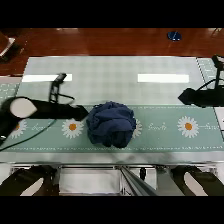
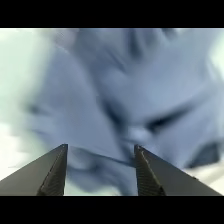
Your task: Fold the shirts.
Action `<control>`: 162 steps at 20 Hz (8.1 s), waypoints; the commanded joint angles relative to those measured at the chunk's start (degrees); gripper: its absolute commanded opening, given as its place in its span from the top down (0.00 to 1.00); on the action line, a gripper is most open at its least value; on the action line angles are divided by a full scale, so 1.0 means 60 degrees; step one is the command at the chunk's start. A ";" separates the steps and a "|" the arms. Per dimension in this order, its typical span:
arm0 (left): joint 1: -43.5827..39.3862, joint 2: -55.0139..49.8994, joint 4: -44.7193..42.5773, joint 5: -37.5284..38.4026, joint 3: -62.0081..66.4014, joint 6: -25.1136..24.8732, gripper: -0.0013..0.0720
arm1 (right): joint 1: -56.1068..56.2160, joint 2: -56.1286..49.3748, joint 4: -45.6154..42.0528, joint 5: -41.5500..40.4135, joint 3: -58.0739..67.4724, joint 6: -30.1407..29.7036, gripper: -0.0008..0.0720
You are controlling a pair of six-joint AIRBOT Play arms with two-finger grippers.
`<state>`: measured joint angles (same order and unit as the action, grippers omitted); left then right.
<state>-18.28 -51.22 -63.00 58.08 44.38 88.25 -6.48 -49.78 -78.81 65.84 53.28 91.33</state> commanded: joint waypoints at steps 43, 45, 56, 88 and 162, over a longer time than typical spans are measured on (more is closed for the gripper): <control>0.1239 -0.5082 0.8994 -0.0739 -0.1730 -0.6062 0.95 | 0.3144 -0.2630 0.6626 -0.2980 -0.4503 -0.1763 0.42; 0.1239 -0.5082 0.8994 -0.0739 -0.1730 -0.6062 0.95 | 0.3457 -0.3005 0.7450 -0.3045 -0.4492 -0.2306 0.42; 0.1971 -0.4248 0.9001 -0.0047 -0.0801 -0.6579 0.95 | 0.3246 -0.3461 0.5526 -0.1559 -0.0885 -0.2503 0.96; 0.5592 0.4597 0.2116 0.2663 0.0659 -0.1770 0.95 | 0.2109 0.1512 -0.0382 0.2630 0.4597 -0.0594 0.97; 0.4178 -0.1330 0.5552 -0.0284 0.6291 -0.3391 0.95 | 0.0375 -0.1636 0.1938 0.1064 0.8393 -0.1326 0.96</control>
<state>2.02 -63.99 -30.30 57.25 69.49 64.90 -4.43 -61.34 -60.45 71.35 84.42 80.18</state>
